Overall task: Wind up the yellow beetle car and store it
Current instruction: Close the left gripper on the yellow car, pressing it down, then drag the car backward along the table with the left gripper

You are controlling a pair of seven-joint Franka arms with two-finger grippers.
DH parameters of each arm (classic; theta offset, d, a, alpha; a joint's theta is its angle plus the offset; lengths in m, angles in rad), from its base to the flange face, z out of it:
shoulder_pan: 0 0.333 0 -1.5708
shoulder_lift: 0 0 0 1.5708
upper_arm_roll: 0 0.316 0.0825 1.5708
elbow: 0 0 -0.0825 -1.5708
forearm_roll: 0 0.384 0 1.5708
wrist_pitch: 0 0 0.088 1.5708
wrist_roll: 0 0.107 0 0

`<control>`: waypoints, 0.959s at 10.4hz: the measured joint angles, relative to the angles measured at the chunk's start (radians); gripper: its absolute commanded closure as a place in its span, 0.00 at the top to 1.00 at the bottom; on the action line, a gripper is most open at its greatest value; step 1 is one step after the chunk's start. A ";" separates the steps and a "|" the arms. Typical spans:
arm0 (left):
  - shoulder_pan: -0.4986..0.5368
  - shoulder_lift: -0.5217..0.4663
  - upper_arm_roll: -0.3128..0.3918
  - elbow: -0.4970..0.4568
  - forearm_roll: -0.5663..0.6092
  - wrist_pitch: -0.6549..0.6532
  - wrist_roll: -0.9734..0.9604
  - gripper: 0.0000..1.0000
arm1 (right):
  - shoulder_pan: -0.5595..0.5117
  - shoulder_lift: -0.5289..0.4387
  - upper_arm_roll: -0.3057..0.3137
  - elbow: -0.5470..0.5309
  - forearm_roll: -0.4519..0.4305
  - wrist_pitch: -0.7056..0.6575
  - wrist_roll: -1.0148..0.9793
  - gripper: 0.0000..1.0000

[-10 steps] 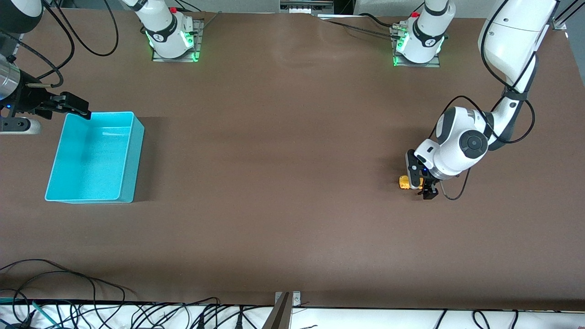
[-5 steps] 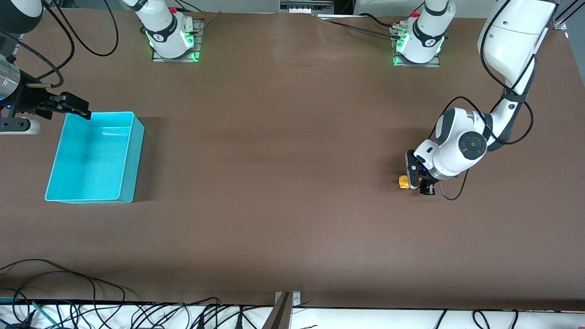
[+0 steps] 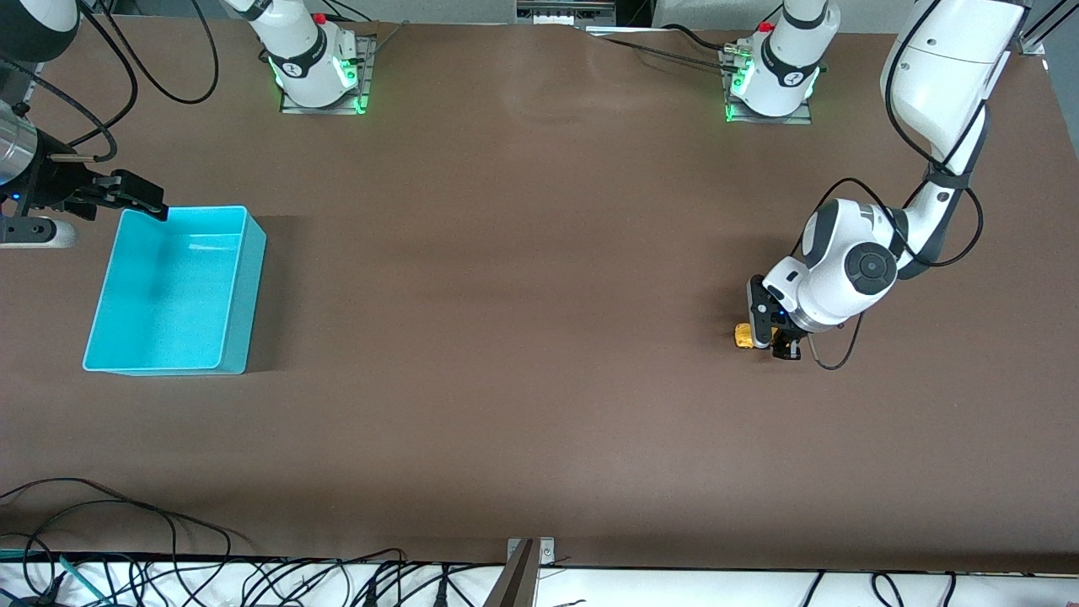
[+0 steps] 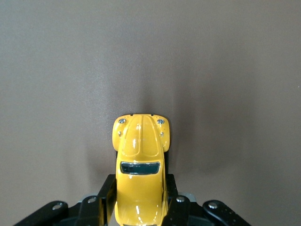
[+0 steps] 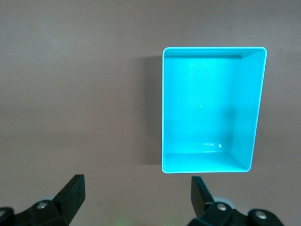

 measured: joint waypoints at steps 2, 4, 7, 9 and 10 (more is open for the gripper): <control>0.016 0.000 0.004 0.003 0.000 -0.012 0.033 0.11 | 0.000 0.000 0.000 0.000 0.000 0.000 0.000 1.00; 0.073 0.002 0.009 0.007 0.000 -0.024 0.078 0.09 | 0.000 0.000 0.000 0.000 0.000 0.001 0.000 1.00; 0.185 0.009 0.011 0.021 0.000 -0.035 0.176 0.09 | 0.000 0.000 0.000 0.000 0.000 0.001 0.000 1.00; 0.244 0.015 0.012 0.031 0.000 -0.036 0.266 0.10 | 0.000 0.000 0.000 0.002 0.000 0.003 0.000 1.00; 0.268 0.019 0.012 0.037 0.000 -0.036 0.297 0.10 | 0.000 0.000 0.001 0.010 0.000 0.006 0.000 1.00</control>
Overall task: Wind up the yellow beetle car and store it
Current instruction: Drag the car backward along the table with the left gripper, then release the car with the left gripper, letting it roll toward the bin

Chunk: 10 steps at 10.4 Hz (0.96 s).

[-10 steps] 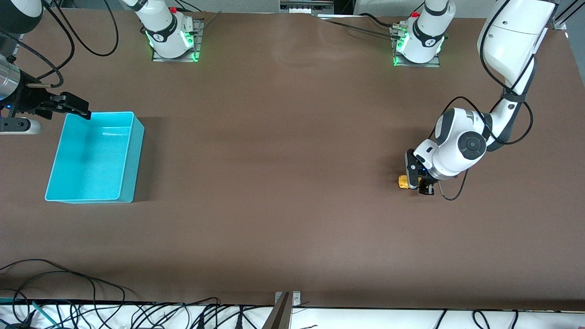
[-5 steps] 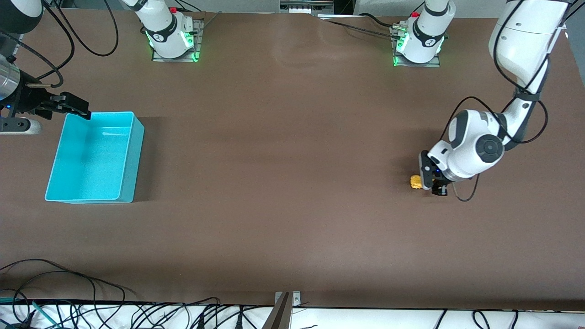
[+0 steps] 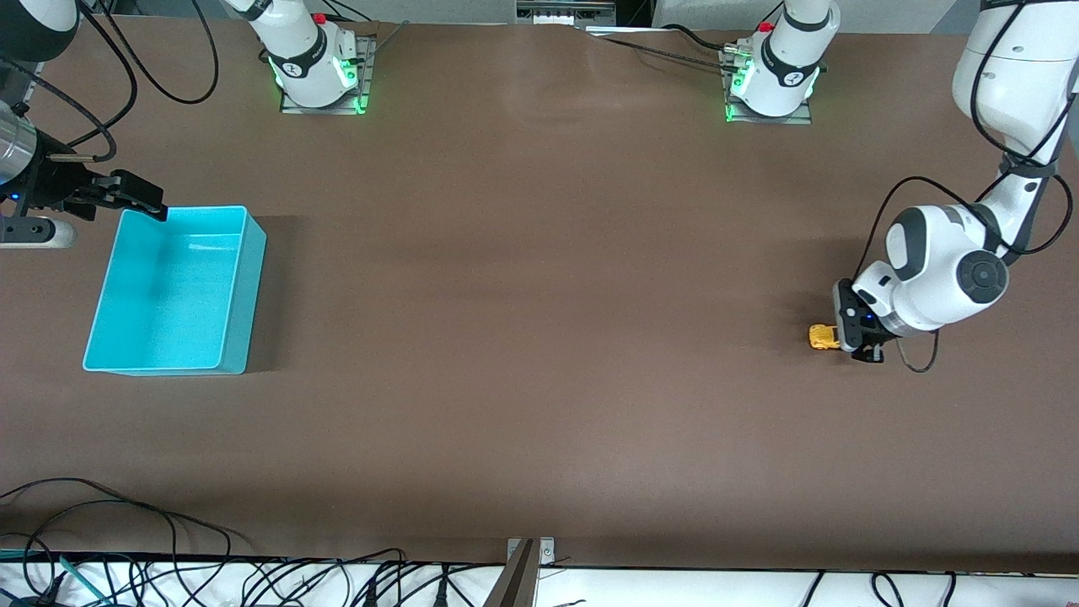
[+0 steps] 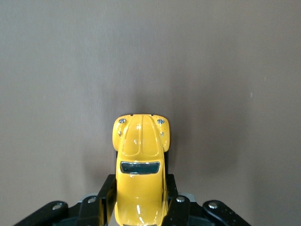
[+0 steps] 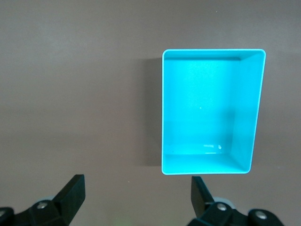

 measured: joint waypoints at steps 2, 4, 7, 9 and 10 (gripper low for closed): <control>0.030 0.006 -0.001 0.010 0.000 0.000 0.038 0.10 | 0.001 -0.001 0.003 0.029 0.000 -0.001 -0.001 1.00; 0.043 0.010 -0.001 0.016 0.000 -0.001 0.054 0.12 | 0.002 -0.004 0.004 0.041 0.000 -0.004 -0.001 1.00; 0.045 0.011 -0.001 0.018 0.000 -0.002 0.055 1.00 | 0.001 -0.005 0.001 0.041 -0.023 -0.005 -0.001 1.00; 0.062 0.022 -0.001 0.022 0.000 -0.007 0.055 1.00 | 0.001 -0.005 0.001 0.041 -0.049 -0.006 -0.001 1.00; 0.066 0.022 -0.001 0.034 0.000 -0.039 0.056 1.00 | 0.002 -0.005 0.003 0.041 -0.050 -0.008 -0.001 1.00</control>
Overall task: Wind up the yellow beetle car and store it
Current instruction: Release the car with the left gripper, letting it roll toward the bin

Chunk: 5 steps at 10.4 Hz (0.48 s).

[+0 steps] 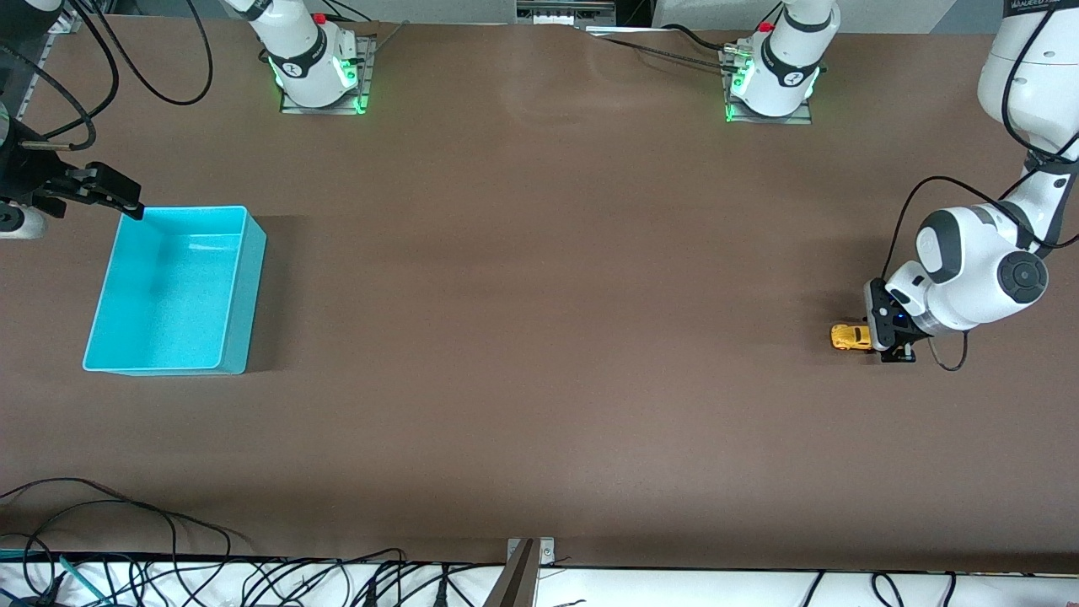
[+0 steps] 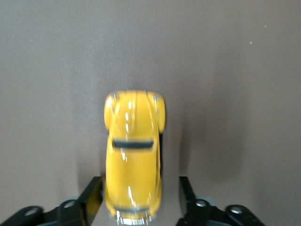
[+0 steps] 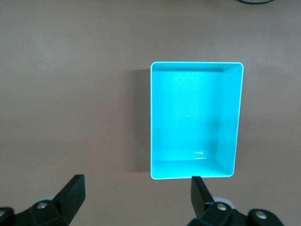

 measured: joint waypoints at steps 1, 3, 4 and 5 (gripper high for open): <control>0.000 -0.005 -0.009 0.027 0.000 -0.058 0.000 1.00 | 0.000 0.000 0.001 0.000 0.000 -0.003 0.000 1.00; -0.004 -0.031 -0.047 0.089 0.000 -0.200 -0.009 1.00 | 0.000 0.000 0.000 0.000 0.000 -0.004 0.001 1.00; -0.011 -0.043 -0.056 0.123 0.000 -0.270 -0.024 1.00 | 0.000 0.000 0.000 0.000 0.000 -0.004 0.001 1.00; -0.016 -0.050 -0.063 0.160 0.000 -0.344 -0.049 1.00 | 0.000 0.001 0.000 0.000 0.000 -0.004 0.001 1.00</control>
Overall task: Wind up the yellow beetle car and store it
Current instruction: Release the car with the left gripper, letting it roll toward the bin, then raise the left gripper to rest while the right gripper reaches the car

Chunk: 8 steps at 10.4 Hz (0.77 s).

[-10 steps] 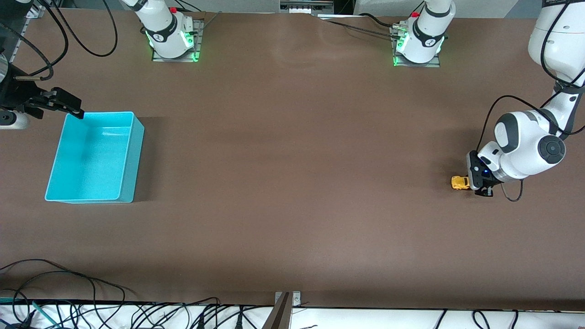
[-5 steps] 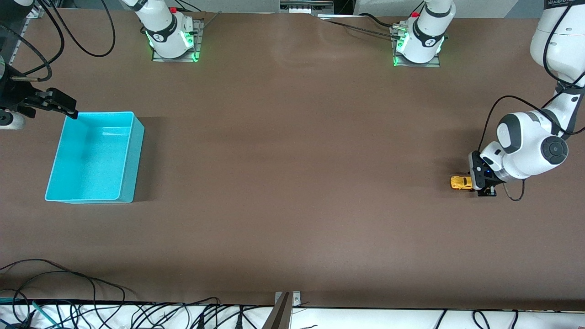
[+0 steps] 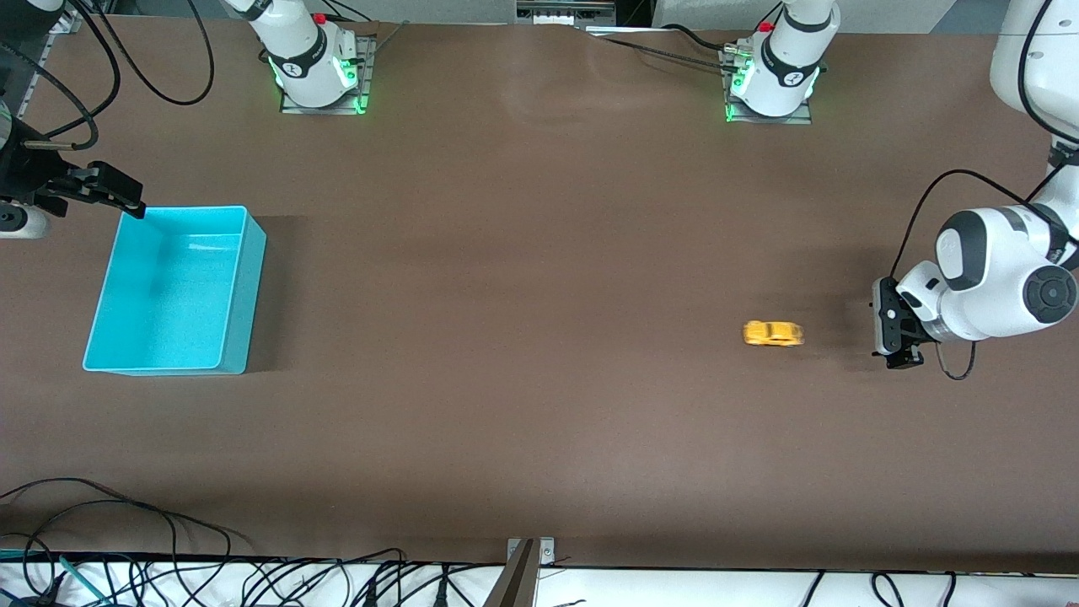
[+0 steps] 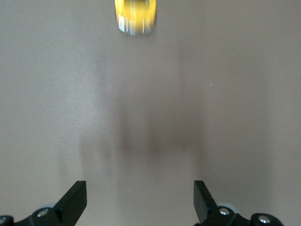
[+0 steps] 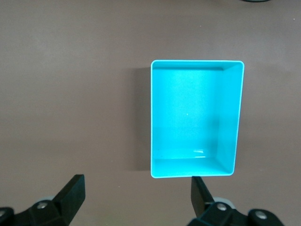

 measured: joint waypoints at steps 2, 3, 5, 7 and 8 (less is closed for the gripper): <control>-0.002 -0.016 -0.029 0.080 0.000 -0.149 -0.101 1.00 | 0.000 0.005 0.000 0.000 0.000 -0.001 0.000 1.00; -0.003 -0.034 -0.047 0.113 0.000 -0.227 -0.177 1.00 | 0.000 0.007 -0.001 0.000 0.000 -0.002 0.000 1.00; -0.007 -0.083 -0.070 0.168 -0.013 -0.396 -0.345 1.00 | 0.000 0.008 -0.001 0.000 0.000 -0.003 0.000 1.00; -0.008 -0.124 -0.084 0.236 -0.057 -0.560 -0.479 1.00 | 0.000 0.012 -0.001 -0.001 0.000 -0.003 0.000 1.00; -0.008 -0.143 -0.091 0.273 -0.060 -0.630 -0.564 1.00 | 0.000 0.018 -0.001 -0.001 0.000 -0.003 0.000 1.00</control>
